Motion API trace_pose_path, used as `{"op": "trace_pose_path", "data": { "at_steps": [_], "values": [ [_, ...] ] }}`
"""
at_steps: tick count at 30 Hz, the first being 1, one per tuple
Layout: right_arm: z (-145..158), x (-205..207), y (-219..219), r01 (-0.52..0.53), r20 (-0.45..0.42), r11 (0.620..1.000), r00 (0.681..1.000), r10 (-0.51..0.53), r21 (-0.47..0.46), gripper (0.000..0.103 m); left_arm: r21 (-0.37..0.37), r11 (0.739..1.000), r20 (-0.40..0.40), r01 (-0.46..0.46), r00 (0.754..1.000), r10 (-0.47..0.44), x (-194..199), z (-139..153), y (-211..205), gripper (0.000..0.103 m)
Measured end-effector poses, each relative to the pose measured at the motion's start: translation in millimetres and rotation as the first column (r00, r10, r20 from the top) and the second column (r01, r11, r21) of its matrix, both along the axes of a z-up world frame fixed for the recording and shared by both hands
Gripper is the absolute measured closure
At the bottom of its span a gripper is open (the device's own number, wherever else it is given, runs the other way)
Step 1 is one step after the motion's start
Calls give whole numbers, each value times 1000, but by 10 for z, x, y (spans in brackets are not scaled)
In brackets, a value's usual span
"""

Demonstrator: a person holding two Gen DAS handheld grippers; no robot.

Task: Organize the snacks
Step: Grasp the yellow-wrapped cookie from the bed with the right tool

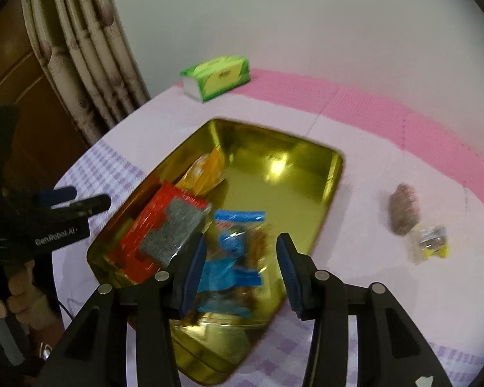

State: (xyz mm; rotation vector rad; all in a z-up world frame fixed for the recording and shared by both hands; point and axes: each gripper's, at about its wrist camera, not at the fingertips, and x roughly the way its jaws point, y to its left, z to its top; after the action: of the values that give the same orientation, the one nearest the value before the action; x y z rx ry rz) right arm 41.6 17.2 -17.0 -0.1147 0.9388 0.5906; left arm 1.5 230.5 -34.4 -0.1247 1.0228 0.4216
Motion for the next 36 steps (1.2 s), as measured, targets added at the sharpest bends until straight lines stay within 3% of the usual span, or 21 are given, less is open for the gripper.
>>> {"op": "trace_pose_path", "data": {
  "at_steps": [6, 13, 20, 31, 34, 36],
  "values": [
    [122, 189, -500, 127, 49, 992, 991, -126, -21, 60, -1, 1000, -3, -1, 1000, 1, -8, -2, -1, 39],
    [-48, 501, -1209, 328, -17, 944, 944, -329, -46, 60, 1, 1000, -9, 3, 1000, -3, -4, -14, -1, 39],
    [-277, 843, -1650, 546, -191, 837, 821, -539, -16, 60, -3, 1000, -12, 1, 1000, -1, -8, -27, 14, 39],
    [-429, 1139, -1757, 726, -393, 686, 620, -679, -39, 59, -7, 1000, -21, 5, 1000, -5, 10, -53, 34, 38],
    [-509, 1202, -1740, 747, -423, 662, 583, -694, -56, 59, -12, 1000, -24, 2, 1000, -3, 11, -58, 48, 38],
    [-533, 1240, -1722, 749, -412, 659, 581, -702, -66, 59, -13, 1000, -26, 1, 1000, -1, 15, -65, 56, 38]
  ]
}}
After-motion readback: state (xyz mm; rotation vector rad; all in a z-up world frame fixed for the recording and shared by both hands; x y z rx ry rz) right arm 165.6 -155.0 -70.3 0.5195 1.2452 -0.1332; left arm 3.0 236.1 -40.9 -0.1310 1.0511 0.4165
